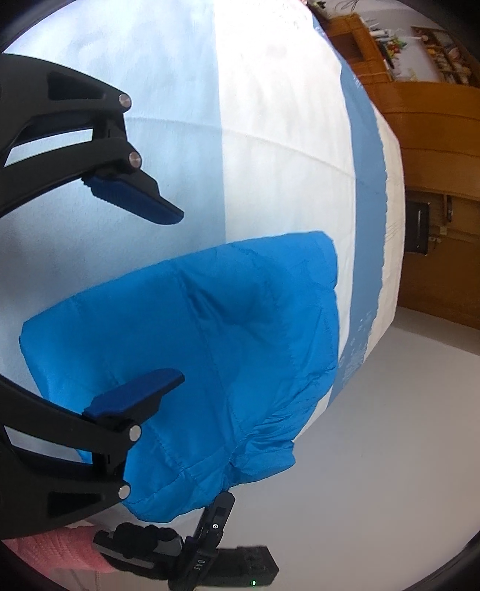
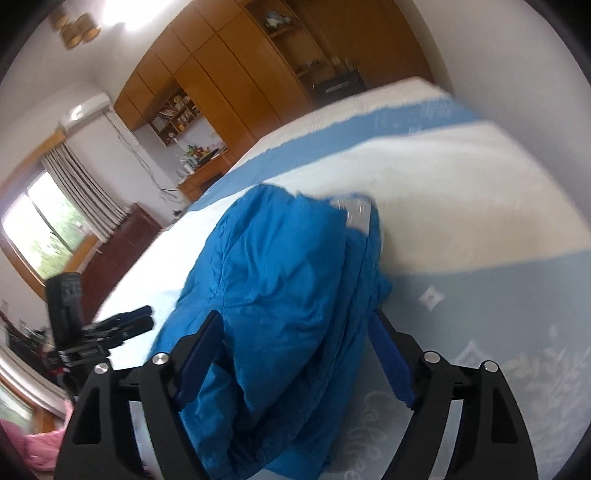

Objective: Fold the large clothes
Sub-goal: 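Grasp the bundle sides with both tools and lift it to square it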

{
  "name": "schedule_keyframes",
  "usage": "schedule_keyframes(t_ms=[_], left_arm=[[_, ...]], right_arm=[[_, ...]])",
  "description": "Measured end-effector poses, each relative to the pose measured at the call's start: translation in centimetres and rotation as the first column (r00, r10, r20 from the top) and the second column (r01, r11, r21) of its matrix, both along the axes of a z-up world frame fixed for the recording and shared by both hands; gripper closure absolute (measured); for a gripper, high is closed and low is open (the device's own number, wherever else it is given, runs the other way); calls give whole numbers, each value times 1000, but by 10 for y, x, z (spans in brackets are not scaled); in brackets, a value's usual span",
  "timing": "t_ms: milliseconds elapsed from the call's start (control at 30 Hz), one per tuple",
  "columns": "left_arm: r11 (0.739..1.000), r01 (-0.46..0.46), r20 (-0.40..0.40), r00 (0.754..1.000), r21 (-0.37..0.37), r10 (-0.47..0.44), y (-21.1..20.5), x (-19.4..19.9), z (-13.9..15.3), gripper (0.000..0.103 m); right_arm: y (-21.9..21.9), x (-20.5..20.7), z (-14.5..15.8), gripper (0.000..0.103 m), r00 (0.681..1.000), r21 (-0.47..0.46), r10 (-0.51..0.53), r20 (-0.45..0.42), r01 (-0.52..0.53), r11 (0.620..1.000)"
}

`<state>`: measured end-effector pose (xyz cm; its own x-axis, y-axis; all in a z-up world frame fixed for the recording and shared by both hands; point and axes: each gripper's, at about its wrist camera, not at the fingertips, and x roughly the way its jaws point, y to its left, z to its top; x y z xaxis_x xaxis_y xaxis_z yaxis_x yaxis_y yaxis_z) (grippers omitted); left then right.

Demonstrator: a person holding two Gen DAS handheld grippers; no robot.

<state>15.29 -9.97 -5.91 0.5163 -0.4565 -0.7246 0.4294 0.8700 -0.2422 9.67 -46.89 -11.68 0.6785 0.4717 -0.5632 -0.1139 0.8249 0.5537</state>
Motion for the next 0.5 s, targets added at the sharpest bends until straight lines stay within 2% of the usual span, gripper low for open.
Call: schedule_keyframes(t_ms=[67, 167, 333, 500], left_arm=[[999, 19, -35, 999, -33, -20, 1, 4, -5, 21], [991, 45, -124, 990, -128, -61, 7, 18, -17, 17], [959, 54, -270, 954, -278, -131, 12, 42, -45, 13], [918, 50, -354, 913, -394, -202, 11, 56, -64, 12]], right_arm=[[-5, 4, -8, 19, 1000, 59, 19, -25, -18, 998], [-14, 12, -23, 17, 996, 174, 56, -70, -43, 984], [-19, 22, -38, 12, 990, 274, 92, -104, -61, 960], [-19, 31, -56, 9, 981, 358, 137, -134, -81, 930]])
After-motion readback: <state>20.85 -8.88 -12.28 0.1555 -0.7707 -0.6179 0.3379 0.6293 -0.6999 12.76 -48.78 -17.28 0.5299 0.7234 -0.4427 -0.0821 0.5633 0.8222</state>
